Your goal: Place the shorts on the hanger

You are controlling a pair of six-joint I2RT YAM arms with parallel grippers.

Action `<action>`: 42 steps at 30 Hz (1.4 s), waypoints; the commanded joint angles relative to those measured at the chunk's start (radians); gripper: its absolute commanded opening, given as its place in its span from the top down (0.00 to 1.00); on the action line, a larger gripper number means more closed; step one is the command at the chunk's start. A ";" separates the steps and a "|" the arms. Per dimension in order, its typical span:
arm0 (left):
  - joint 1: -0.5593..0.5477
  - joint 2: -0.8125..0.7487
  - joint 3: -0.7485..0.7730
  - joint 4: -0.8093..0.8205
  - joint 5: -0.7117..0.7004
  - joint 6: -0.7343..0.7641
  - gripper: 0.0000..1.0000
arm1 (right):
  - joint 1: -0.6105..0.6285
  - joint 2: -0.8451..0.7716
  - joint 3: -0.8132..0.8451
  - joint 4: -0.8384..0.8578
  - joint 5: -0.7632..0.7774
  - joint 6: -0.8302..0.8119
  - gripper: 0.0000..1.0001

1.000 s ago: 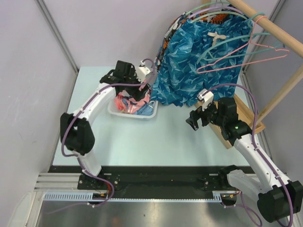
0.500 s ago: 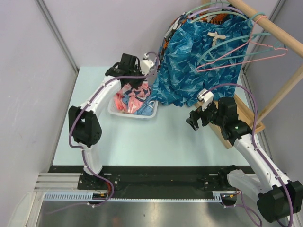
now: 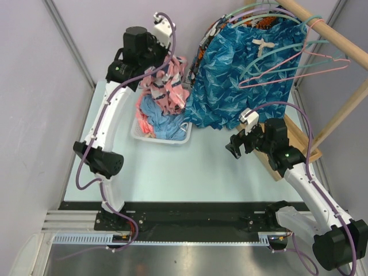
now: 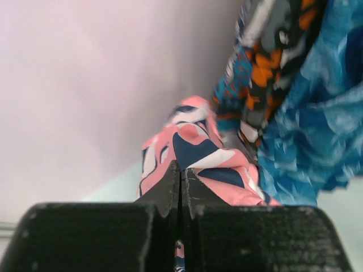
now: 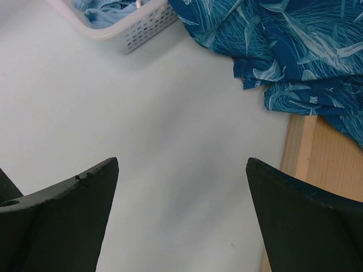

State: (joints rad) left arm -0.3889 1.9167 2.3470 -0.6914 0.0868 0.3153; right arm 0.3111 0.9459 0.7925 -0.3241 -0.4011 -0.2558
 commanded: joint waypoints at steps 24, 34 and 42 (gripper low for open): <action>-0.002 -0.387 0.126 0.340 -0.046 -0.240 1.00 | 0.259 -0.025 0.093 0.281 0.113 -0.102 0.00; -0.002 -0.558 -0.087 0.198 0.230 -0.406 0.99 | 0.393 -0.010 0.209 0.393 0.116 -0.177 0.00; -0.010 -0.608 -0.451 0.066 0.632 -0.446 1.00 | 0.595 -0.079 0.235 0.225 0.091 -0.459 0.00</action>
State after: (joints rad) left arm -0.3893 1.2861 2.0544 -0.5327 0.4812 -0.0799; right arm 0.8249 0.9237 0.9897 -0.0261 -0.2939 -0.5461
